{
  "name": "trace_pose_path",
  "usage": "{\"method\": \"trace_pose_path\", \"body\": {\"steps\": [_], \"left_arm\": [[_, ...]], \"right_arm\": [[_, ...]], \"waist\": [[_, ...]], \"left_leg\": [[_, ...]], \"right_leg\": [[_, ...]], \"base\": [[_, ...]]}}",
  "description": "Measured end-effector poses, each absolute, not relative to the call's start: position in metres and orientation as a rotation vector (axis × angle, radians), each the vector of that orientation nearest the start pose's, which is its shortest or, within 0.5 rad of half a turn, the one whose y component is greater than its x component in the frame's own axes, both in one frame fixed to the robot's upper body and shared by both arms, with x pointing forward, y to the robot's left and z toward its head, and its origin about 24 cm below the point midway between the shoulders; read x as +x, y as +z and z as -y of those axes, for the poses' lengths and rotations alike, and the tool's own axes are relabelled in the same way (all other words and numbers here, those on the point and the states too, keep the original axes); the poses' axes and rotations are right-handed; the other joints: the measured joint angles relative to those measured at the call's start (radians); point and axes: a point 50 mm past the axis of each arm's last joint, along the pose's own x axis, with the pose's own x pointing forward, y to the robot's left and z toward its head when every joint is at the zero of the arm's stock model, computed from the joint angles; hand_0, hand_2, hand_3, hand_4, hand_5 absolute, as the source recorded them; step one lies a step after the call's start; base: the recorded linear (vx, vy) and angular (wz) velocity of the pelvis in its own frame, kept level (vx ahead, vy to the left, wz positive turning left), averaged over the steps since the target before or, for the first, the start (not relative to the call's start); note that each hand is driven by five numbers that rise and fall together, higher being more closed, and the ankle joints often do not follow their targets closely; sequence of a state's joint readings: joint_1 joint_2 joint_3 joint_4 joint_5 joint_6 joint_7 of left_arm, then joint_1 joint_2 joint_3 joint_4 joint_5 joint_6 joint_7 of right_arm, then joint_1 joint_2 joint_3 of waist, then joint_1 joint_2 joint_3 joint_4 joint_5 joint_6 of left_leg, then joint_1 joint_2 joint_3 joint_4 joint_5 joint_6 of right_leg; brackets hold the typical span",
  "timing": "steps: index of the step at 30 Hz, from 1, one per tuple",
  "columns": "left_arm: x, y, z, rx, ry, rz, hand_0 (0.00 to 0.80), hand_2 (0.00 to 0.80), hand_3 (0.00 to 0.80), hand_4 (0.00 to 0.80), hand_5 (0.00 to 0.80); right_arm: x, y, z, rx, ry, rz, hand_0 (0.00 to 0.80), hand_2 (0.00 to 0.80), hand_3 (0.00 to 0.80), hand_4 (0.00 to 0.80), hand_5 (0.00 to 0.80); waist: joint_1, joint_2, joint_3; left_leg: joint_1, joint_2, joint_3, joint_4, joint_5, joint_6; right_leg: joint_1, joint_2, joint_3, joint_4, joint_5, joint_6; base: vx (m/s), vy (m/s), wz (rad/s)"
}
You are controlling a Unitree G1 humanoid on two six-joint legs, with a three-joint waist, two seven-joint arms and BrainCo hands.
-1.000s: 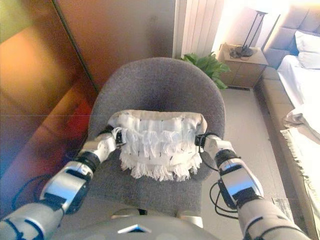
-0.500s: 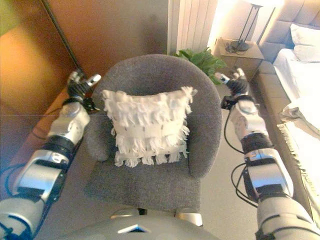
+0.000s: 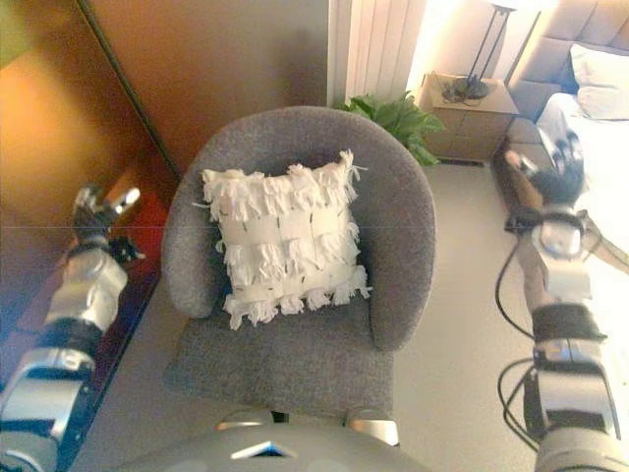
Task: Pick up the cushion and take it to the sofa
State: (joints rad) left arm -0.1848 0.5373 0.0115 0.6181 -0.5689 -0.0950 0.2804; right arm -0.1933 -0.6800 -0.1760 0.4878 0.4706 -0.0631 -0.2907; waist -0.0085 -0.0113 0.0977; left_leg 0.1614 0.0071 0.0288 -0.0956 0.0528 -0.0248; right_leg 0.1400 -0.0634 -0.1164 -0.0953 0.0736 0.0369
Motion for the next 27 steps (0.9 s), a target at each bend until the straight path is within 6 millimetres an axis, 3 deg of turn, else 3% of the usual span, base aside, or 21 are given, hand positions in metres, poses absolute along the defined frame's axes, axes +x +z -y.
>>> {"method": "trace_pose_path", "body": {"steps": [3, 5, 8, 9, 11, 13, 16, 18, 22, 27], "left_arm": [[0.196, -0.049, -0.307, -0.014, 0.543, -0.470, 0.000, 0.000, 0.000, 0.000, 0.000], [0.147, -0.091, -0.291, -0.026, 0.537, -0.697, 0.000, 0.000, 0.000, 0.000, 0.000], [0.088, -0.129, -0.274, -0.018, 0.540, -0.978, 0.000, 0.000, 0.000, 0.000, 0.000], [0.069, -0.142, -0.271, 0.004, 0.551, -1.085, 0.000, 0.000, 0.000, 0.000, 0.000], [0.040, -0.154, -0.267, 0.048, 0.558, -1.234, 0.000, 0.000, 0.000, 0.000, 0.000], [0.016, -0.162, -0.263, 0.113, 0.524, -1.372, 0.000, 0.000, 0.000, 0.000, 0.000], [-0.005, -0.167, -0.256, 0.116, 0.517, -1.510, 0.000, 0.000, 0.000, 0.000, 0.000], [-0.005, -0.167, -0.254, 0.106, 0.517, -1.542, 0.000, 0.000, 0.000, 0.000, 0.000], [0.000, -0.171, -0.242, 0.064, 0.458, -1.573, 0.000, 0.000, 0.000, 0.000, 0.000], [0.010, -0.172, -0.233, 0.014, 0.435, -1.611, 0.000, 0.000, 0.000, 0.000, 0.000]], "right_arm": [[0.200, 0.017, 0.369, -0.174, -0.743, -0.271, 0.000, 0.000, 0.000, 0.000, 0.000], [0.154, -0.034, 0.360, -0.144, -0.791, -0.508, 0.000, 0.000, 0.000, 0.000, 0.000], [0.084, -0.103, 0.323, -0.056, -0.844, -0.856, 0.000, 0.000, 0.000, 0.000, 0.000], [0.052, -0.128, 0.308, -0.021, -0.850, -1.016, 0.000, 0.000, 0.000, 0.000, 0.000], [0.007, -0.154, 0.278, 0.042, -0.834, -1.259, 0.000, 0.000, 0.000, 0.000, 0.000], [-0.021, -0.166, 0.253, 0.069, -0.751, -1.432, 0.000, 0.000, 0.000, 0.000, 0.000], [-0.033, -0.173, 0.224, 0.128, -0.608, -1.556, 0.000, 0.000, 0.000, 0.000, 0.000], [-0.033, -0.175, 0.215, 0.166, -0.595, -1.586, 0.000, 0.000, 0.000, 0.000, 0.000], [-0.023, -0.177, 0.208, 0.210, -0.502, -1.599, 0.000, 0.000, 0.000, 0.000, 0.000], [-0.015, -0.176, 0.215, 0.166, -0.446, -1.590, 0.000, 0.000, 0.000, 0.000, 0.000]], "waist": [[0.000, -0.004, 0.002], [0.000, -0.008, 0.004], [-0.002, -0.022, 0.003], [-0.002, -0.030, -0.001], [0.000, -0.035, -0.006], [0.000, -0.039, -0.013], [-0.001, -0.041, -0.027], [-0.002, -0.040, -0.036], [-0.002, -0.027, -0.064], [-0.003, -0.018, -0.073]], "left_leg": [[-0.002, 0.005, 0.014, 0.000, -0.014, 0.001], [-0.009, 0.007, 0.020, 0.000, -0.019, 0.000], [-0.017, 0.012, 0.023, 0.000, -0.019, -0.001], [-0.016, 0.013, 0.023, 0.000, -0.019, -0.002], [-0.017, 0.015, 0.023, 0.000, -0.020, -0.003], [-0.019, 0.016, 0.025, 0.000, -0.020, -0.002], [-0.024, 0.017, 0.026, 0.000, -0.020, -0.002], [-0.028, 0.018, 0.026, 0.000, -0.020, -0.002], [-0.031, 0.018, 0.028, 0.000, -0.020, -0.002], [-0.031, 0.021, 0.028, 0.000, -0.021, -0.003]], "right_leg": [[-0.006, 0.001, -0.002, 0.000, -0.004, -0.006], [-0.011, 0.001, -0.003, 0.001, -0.005, -0.006], [-0.021, 0.005, -0.005, 0.002, -0.004, -0.008], [-0.021, 0.006, -0.004, 0.003, -0.004, -0.008], [-0.025, 0.007, -0.004, 0.003, -0.005, -0.009], [-0.025, 0.006, -0.005, 0.003, -0.005, -0.009], [-0.037, 0.007, -0.005, 0.003, -0.005, -0.009], [-0.040, 0.008, -0.005, 0.003, -0.005, -0.009], [-0.043, 0.008, -0.004, 0.003, -0.005, -0.012], [-0.044, 0.012, -0.004, 0.003, -0.004, -0.016]], "base": [[-0.161, -0.070, -0.14], [-0.129, -0.098, -0.13], [-0.110, -0.094, -0.05], [-0.111, -0.090, -0.02], [-0.103, -0.070, 0.00], [-0.100, -0.047, -0.06], [-0.067, -0.010, -0.03], [-0.061, -0.007, -0.01], [-0.061, -0.004, 0.01], [-0.017, -0.006, 0.00]]}}
